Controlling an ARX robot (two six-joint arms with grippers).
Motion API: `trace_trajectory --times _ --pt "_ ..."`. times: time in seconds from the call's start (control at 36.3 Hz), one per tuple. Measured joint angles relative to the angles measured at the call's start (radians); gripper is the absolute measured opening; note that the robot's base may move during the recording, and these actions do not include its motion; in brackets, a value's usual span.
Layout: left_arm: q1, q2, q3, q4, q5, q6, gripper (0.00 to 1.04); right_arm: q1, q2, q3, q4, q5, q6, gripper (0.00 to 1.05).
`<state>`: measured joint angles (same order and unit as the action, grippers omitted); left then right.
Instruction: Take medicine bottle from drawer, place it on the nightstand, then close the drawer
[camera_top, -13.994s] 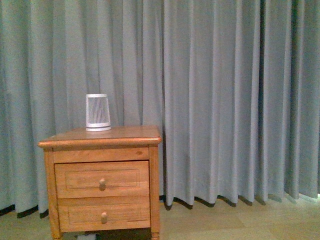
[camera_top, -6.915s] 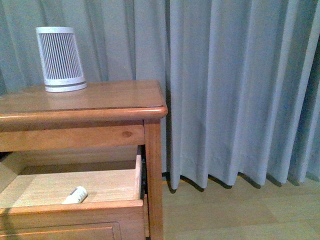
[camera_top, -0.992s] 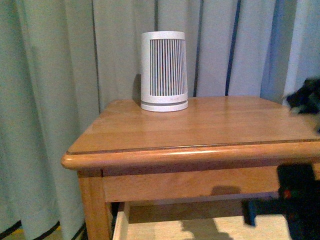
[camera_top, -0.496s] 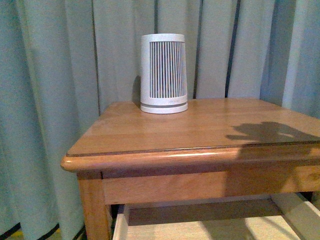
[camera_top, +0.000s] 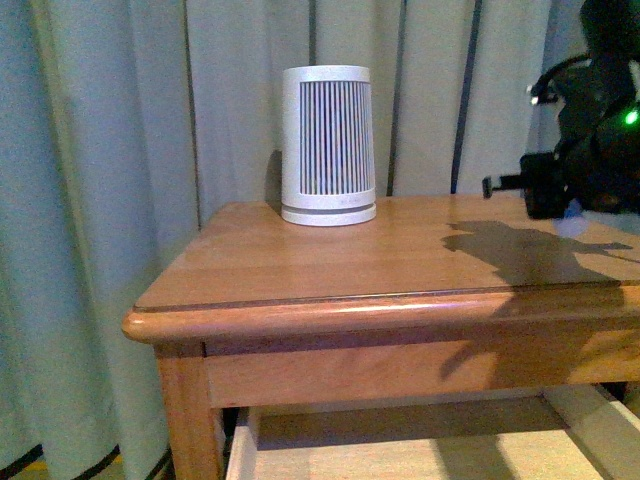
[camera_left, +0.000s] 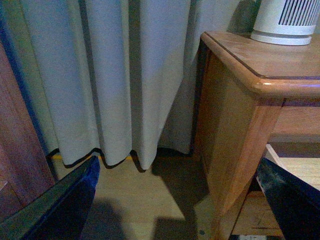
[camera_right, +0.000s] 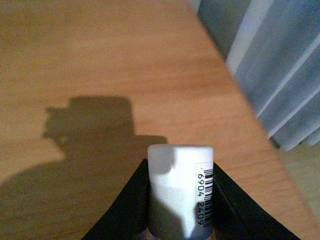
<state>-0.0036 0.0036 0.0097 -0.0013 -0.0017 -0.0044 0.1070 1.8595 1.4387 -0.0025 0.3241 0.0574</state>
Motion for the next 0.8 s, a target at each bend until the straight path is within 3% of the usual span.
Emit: trace_trajectory --times 0.33,0.58,0.74,0.8 --pt "0.000 0.000 0.000 0.000 0.000 0.000 0.98 0.035 0.094 0.123 -0.106 -0.027 0.056 0.31" --pt "0.000 0.000 0.000 0.000 0.000 0.000 0.98 0.038 0.091 0.114 -0.074 -0.025 0.046 0.66" --pt "0.000 0.000 0.000 0.000 0.000 0.000 0.98 0.048 0.008 0.046 0.047 0.021 -0.025 0.97" --pt "0.000 0.000 0.000 0.000 0.000 0.000 0.98 0.052 -0.061 0.000 0.092 0.035 -0.036 0.98"
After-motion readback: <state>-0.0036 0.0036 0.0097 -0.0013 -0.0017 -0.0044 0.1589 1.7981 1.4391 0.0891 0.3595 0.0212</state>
